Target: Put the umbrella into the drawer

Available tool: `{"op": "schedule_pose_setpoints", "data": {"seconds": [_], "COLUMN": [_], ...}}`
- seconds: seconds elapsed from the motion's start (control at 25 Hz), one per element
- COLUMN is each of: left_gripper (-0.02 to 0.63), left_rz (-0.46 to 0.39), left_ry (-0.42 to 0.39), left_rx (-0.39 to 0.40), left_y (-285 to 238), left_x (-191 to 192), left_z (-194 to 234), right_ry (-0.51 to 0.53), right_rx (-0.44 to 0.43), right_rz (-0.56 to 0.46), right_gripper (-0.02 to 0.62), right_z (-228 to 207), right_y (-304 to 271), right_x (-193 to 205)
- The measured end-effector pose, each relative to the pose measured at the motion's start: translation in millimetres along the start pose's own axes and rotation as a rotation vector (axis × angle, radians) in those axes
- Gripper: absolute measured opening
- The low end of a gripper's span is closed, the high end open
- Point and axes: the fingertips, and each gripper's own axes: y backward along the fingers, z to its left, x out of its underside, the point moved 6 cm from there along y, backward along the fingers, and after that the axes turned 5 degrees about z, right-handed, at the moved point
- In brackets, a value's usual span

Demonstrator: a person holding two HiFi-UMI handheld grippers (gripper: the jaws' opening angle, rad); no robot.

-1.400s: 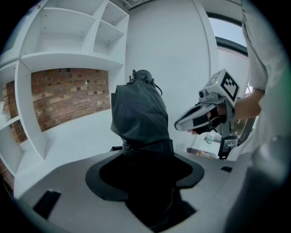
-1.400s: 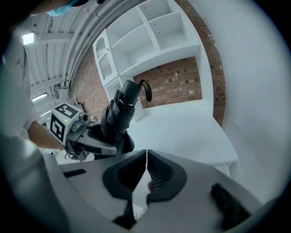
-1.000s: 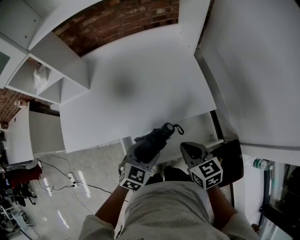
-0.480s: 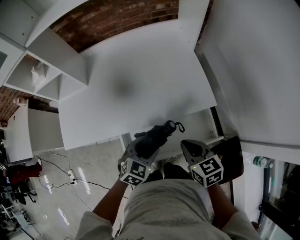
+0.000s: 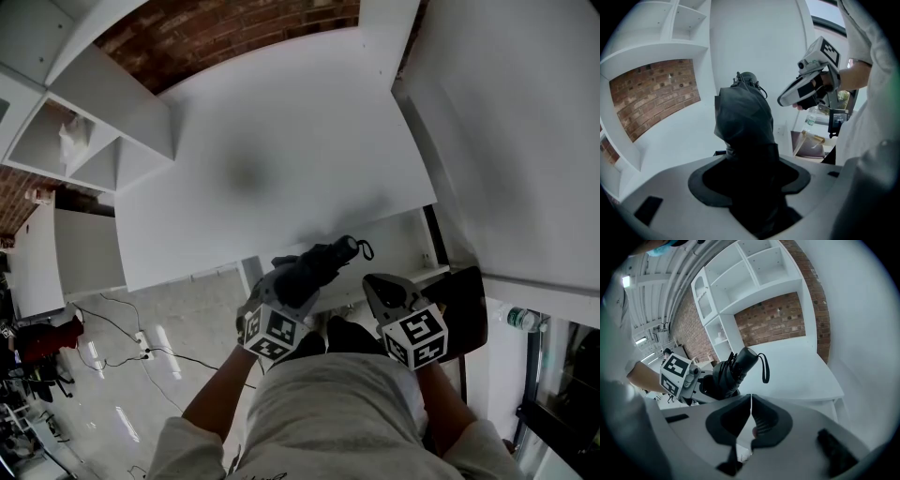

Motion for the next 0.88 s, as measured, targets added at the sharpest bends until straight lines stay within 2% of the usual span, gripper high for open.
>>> {"op": "schedule_pose_setpoints", "data": {"seconds": [0.24, 0.88], "left_gripper": [0.276, 0.276], "left_rz": [0.063, 0.154], "left_ry": [-0.026, -0.034], "left_rx": [0.036, 0.070], "left_y": [-18.4, -60.7], "left_x": [9.4, 30.8], "left_z": [-2.2, -15.1], "right_ry": [-0.006, -0.034], "right_rx": [-0.003, 0.003], "right_rz": [0.007, 0.008], "right_gripper": [0.029, 0.029], "right_z": [-2.2, -13.2], "right_y": [-0.1, 4.5], "right_x": [4.1, 14.8]}}
